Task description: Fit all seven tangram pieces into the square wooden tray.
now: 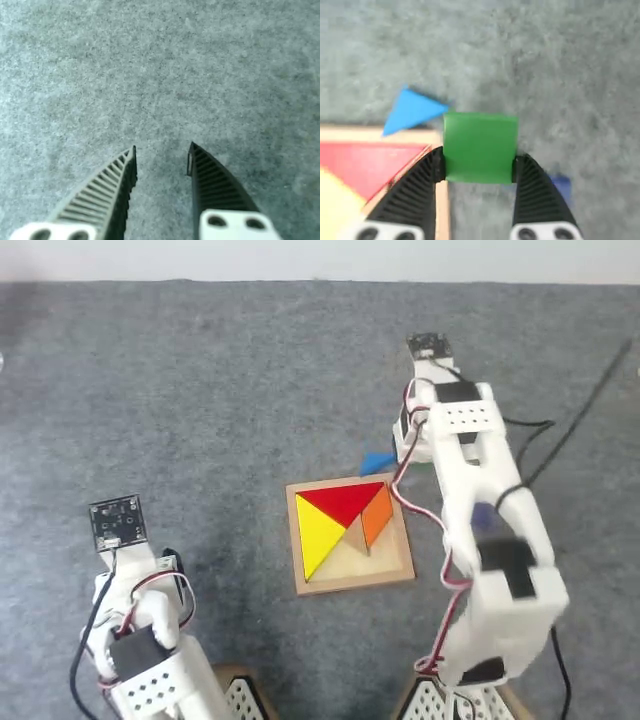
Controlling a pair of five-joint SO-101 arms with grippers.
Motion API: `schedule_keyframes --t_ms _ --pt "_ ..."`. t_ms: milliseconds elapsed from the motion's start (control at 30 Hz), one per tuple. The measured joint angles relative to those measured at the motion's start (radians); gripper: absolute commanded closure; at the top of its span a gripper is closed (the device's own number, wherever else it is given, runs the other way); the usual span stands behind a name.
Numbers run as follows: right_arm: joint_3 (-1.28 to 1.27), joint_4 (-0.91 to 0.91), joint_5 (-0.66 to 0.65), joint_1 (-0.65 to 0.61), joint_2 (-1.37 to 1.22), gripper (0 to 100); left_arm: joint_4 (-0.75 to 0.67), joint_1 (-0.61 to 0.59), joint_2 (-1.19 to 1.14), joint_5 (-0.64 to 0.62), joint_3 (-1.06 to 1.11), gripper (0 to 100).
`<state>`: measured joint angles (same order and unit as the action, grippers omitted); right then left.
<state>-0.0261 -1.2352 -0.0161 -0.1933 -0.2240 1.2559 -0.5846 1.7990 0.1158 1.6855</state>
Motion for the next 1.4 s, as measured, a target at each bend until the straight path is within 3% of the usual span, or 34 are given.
schedule_keyframes --t_ms 233,533,767,1133,1400 --pt "-0.138 -0.184 -0.169 -0.236 0.224 97.6 0.000 0.000 0.000 0.000 0.000 83" --pt "-0.631 0.101 -0.209 -0.477 0.345 97.5 0.000 0.000 0.000 0.000 0.000 83" --pt "-0.661 0.127 -0.221 -0.546 0.347 96.5 0.000 0.000 0.000 0.000 0.000 83" --pt "-0.663 0.127 -0.224 -0.551 0.358 76.3 0.000 0.000 0.000 0.000 0.000 83" --pt "-0.663 0.127 -0.258 -0.551 0.365 75.3 0.000 0.000 0.000 0.000 0.000 83"
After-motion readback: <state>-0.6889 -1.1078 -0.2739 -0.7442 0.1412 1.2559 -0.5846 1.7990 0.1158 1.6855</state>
